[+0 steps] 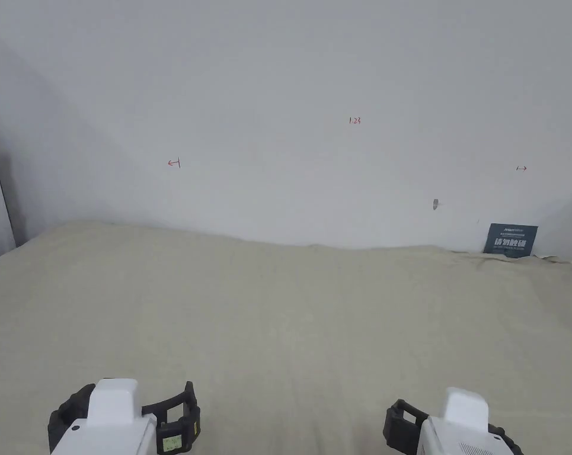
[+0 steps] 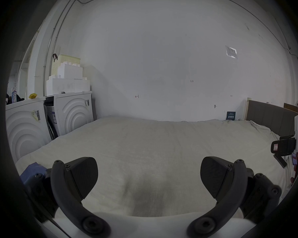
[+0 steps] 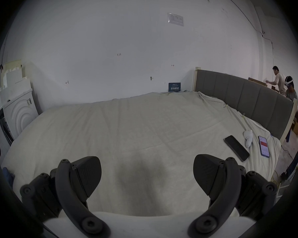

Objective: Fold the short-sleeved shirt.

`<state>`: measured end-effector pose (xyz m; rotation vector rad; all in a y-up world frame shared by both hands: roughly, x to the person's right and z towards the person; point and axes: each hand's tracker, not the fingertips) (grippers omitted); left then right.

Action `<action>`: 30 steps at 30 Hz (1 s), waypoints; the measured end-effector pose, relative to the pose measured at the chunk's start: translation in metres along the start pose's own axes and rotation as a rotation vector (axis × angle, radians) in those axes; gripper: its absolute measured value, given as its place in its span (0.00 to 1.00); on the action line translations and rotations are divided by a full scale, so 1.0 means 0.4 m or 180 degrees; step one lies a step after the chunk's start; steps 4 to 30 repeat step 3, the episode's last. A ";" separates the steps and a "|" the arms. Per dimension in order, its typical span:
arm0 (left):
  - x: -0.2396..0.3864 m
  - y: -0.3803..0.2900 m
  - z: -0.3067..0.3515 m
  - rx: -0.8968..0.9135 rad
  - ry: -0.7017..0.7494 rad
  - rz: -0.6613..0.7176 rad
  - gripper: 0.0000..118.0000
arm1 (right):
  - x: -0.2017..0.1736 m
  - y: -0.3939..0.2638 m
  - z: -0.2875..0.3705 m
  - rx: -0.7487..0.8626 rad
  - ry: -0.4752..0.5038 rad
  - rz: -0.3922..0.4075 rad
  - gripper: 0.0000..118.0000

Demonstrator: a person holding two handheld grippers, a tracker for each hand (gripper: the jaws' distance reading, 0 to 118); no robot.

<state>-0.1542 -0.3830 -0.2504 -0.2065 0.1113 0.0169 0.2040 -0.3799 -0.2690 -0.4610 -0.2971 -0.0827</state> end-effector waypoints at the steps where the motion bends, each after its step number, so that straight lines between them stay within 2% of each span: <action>1: 0.000 0.001 -0.001 0.0001 -0.0007 0.0005 1.00 | 0.001 0.000 -0.002 -0.0042 0.0027 -0.0047 0.93; 3: -0.001 0.000 -0.003 0.0008 -0.0016 0.0002 1.00 | 0.003 0.002 -0.004 -0.0097 0.0042 -0.0112 0.93; 30: -0.001 0.000 -0.003 0.0008 -0.0016 0.0002 1.00 | 0.003 0.002 -0.004 -0.0097 0.0042 -0.0112 0.93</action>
